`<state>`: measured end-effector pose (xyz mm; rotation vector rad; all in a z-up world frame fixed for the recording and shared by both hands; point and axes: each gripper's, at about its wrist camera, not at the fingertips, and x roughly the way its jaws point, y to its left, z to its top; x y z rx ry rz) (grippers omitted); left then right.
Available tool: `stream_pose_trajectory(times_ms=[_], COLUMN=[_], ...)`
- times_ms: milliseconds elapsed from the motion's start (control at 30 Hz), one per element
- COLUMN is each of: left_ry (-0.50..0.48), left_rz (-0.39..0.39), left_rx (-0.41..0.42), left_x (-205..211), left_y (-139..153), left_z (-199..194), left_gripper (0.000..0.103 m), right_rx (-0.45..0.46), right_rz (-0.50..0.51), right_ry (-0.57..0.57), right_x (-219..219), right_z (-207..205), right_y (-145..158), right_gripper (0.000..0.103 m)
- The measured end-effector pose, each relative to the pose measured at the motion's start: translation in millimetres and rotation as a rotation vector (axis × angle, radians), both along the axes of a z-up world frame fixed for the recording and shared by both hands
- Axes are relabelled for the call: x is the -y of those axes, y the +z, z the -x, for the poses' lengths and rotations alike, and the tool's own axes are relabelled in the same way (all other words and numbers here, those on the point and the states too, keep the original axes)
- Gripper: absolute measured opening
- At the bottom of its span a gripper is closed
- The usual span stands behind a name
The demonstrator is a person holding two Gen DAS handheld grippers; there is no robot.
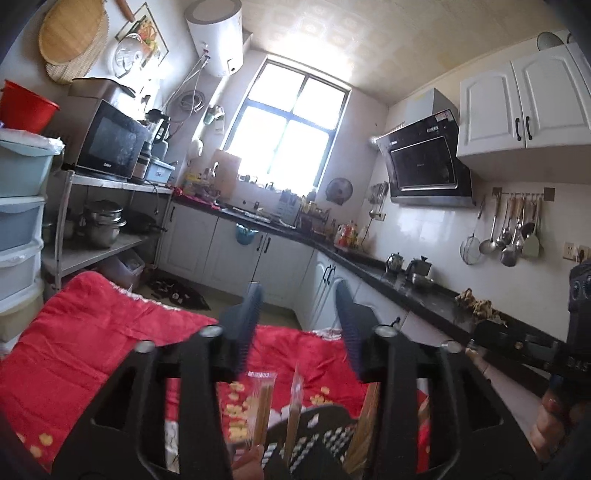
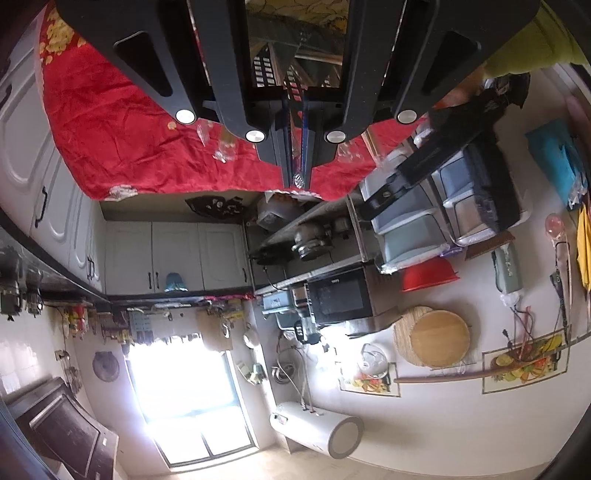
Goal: Organize utensils
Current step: 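Open both tools to release the chopsticks into the caddy, then pull both open tools back from the caddy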
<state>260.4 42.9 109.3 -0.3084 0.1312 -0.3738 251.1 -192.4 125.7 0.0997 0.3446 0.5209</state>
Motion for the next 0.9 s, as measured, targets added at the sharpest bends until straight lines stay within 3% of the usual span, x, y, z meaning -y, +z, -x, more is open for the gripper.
stream_pose_trajectory(times_ms=[67, 167, 267, 367, 600, 900], left_ry=[-0.008, 0.006, 0.008, 0.013, 0.032, 0.063], left_rz=[0.005, 0.004, 0.029, 0.040, 0.010, -0.025], left_rx=[-0.005, -0.015, -0.043, -0.079, -0.182, -0.251], left_x=[-3, -7, -16, -23, -29, -28], left_y=[0, 2, 5, 6, 2, -12], left_z=[7, 17, 28, 42, 71, 105], left_gripper=[0.050, 0.063, 0.078, 0.091, 0.092, 0.092], right_rx=[-0.010, -0.017, -0.015, -0.011, 0.000, 0.037], right_rz=[0.002, -0.002, 0.004, 0.009, 0.034, 0.089], right_ry=[-0.003, -0.012, -0.023, -0.035, -0.067, -0.076], right_x=[1, 4, 8, 14, 23, 21], right_z=[0, 3, 7, 14, 33, 73], right_y=[-3, -4, -4, -5, -11, -23], right_gripper=[0.005, 0.021, 0.022, 0.031, 0.048, 0.067])
